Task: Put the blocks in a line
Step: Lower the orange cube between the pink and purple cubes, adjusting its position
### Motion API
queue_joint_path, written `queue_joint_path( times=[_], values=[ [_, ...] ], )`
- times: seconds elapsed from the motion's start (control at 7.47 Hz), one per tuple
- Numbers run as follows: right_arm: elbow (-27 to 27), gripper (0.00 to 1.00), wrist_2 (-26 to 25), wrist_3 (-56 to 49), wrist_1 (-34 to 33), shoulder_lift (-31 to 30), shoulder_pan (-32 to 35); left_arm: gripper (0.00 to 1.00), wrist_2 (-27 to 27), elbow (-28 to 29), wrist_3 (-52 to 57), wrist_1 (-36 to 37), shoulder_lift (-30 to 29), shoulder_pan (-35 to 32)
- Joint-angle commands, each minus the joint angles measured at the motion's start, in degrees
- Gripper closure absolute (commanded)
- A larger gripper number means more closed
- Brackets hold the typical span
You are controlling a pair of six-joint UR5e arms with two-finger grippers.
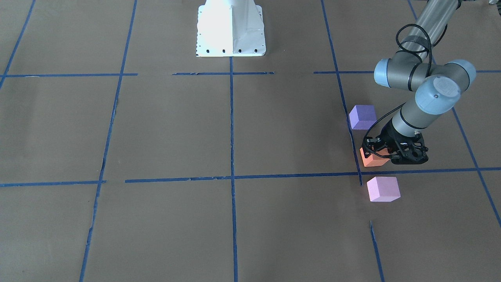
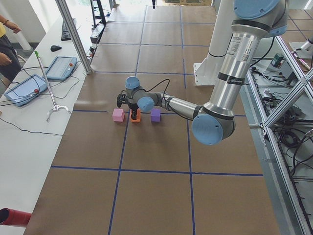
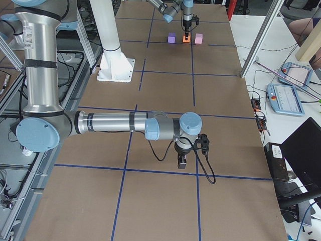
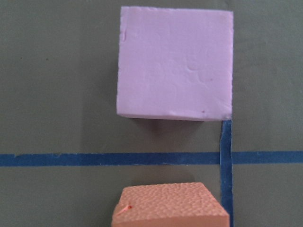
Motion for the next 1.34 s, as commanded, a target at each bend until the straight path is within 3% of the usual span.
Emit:
queue_joint_path(
  times=[0.0,0.13,0.27,0.4,0.54,1.21],
  values=[
    [0.00,0.00,-0.02,0.00,0.00,0.00,0.00,0.71,-0.20,0.03,-0.07,-0.02,-0.03,0.33],
    [0.00,0.00,-0.02,0.00,-0.09,0.00,0.00,0.63,-0.38,0.12,0.02,-0.02,0.06,0.42],
    [0.00,0.00,-0.02,0.00,0.00,0.00,0.00,0.30,-0.38,0.12,0.02,-0.11,-0.03,0.42],
    [0.00,0.00,-0.02,0.00,0.00,0.00,0.00,0.05,-0.29,0.21,0.11,-0.11,0.06,0.68],
    [0.00,0.00,-0.02,0.00,0.00,0.00,0.00,0.01,-0.29,0.73,0.11,-0.63,0.06,0.69],
    [0.00,0.00,-0.02,0.00,0.00,0.00,0.00,0.00,-0.02,-1.36,0.11,-0.72,0.76,0.34]
  ],
)
